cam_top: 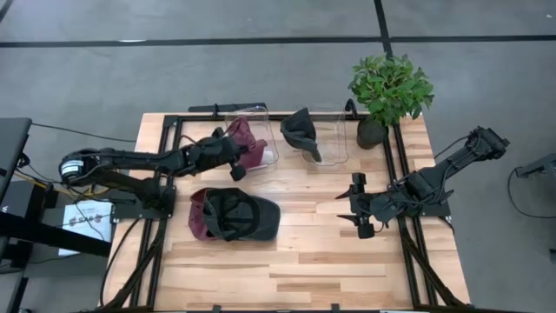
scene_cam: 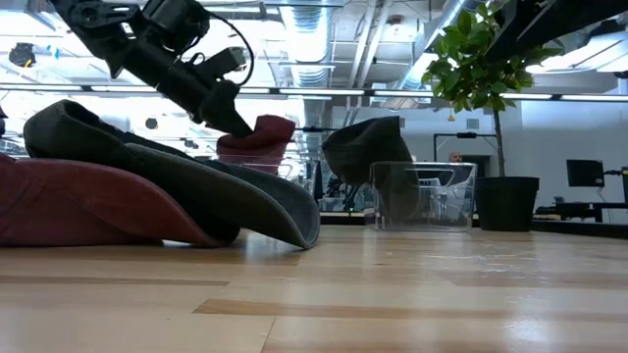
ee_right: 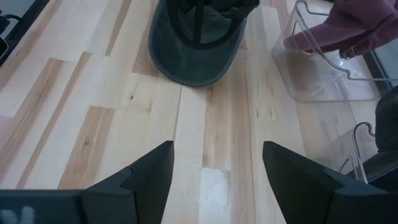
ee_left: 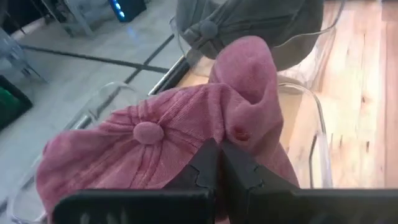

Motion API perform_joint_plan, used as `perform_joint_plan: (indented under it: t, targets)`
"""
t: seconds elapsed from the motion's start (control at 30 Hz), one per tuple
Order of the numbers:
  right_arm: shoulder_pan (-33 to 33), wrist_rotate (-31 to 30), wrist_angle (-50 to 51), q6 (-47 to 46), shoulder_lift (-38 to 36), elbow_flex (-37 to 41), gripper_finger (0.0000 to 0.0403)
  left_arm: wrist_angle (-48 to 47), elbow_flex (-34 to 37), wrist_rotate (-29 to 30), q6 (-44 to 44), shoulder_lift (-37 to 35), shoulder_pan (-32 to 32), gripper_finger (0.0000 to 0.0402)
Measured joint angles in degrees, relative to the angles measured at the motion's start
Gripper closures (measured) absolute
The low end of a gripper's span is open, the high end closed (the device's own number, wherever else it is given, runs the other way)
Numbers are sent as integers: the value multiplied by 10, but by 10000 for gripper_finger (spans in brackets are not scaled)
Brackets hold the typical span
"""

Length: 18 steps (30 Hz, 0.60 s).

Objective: Pick & Place hat
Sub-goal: Put the right red cap in the left transparent bin

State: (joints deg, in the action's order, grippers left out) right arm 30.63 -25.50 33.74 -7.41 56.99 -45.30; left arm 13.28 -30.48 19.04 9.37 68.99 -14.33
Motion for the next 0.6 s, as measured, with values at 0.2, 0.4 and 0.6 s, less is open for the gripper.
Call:
perform_joint_plan:
  t: [0.2,0.4,0.6]
  targets:
    - [0,0,-1,3,0,0,163,36,15,94,66,0,44,394]
    - [0,0,-4,4,0,0,163,116,47,154,133,0,70,394]
    - [0,0,-13,4,0,0,163,192,101,189,160,0,77,394]
